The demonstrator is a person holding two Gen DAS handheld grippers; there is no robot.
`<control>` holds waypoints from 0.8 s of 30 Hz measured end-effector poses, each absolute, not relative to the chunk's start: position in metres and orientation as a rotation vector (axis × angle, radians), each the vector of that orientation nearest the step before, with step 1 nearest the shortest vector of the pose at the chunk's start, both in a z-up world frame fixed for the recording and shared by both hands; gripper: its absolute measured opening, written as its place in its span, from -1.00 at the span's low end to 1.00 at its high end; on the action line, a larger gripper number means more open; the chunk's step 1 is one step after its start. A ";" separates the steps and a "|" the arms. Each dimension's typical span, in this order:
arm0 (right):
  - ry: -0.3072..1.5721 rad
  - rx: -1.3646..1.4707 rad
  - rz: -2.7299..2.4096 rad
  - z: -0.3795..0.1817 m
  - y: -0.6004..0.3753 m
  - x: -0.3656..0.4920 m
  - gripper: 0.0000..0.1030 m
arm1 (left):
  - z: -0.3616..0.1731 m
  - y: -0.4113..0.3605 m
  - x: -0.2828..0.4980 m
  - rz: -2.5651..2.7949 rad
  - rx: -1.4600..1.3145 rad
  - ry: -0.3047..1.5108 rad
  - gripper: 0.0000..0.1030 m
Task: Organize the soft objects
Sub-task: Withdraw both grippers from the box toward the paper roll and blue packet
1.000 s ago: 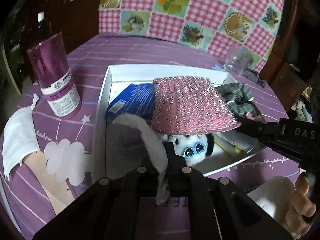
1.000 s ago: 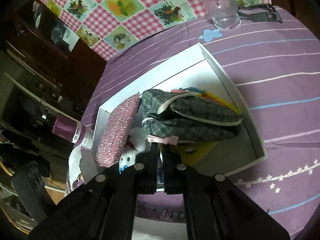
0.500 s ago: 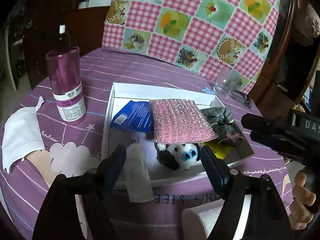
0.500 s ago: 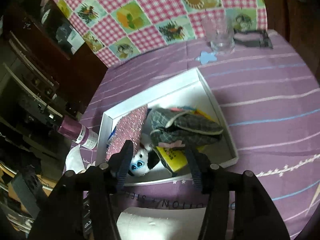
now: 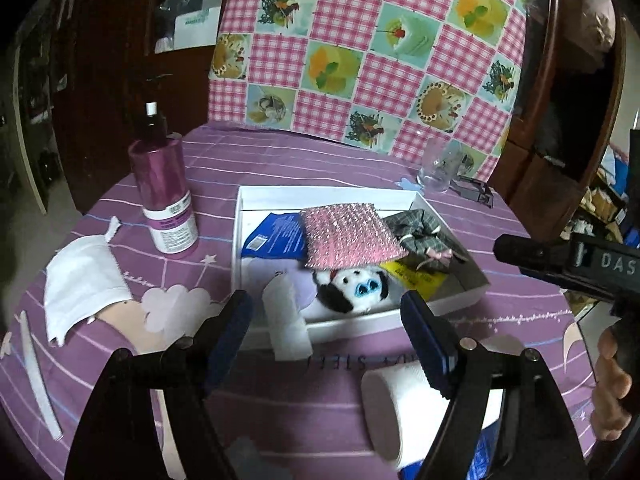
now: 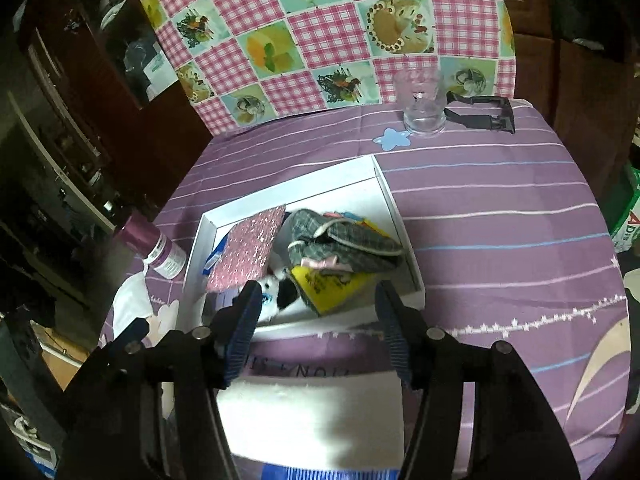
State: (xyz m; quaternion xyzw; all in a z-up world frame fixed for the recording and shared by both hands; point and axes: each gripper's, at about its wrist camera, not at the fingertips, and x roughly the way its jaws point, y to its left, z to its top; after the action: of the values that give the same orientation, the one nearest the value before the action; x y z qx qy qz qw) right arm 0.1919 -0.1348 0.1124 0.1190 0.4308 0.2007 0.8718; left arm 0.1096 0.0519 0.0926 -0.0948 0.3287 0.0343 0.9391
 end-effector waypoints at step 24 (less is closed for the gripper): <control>0.955 0.043 0.505 0.078 -0.143 0.095 0.17 | 0.047 0.035 0.039 0.040 -0.060 0.831 0.51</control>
State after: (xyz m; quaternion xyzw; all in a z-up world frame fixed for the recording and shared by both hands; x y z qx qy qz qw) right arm 0.0946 -0.1431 0.0785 0.0204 0.4548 0.2403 0.8573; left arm 0.0388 0.0345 0.0469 -0.0292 0.4034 0.0195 0.9143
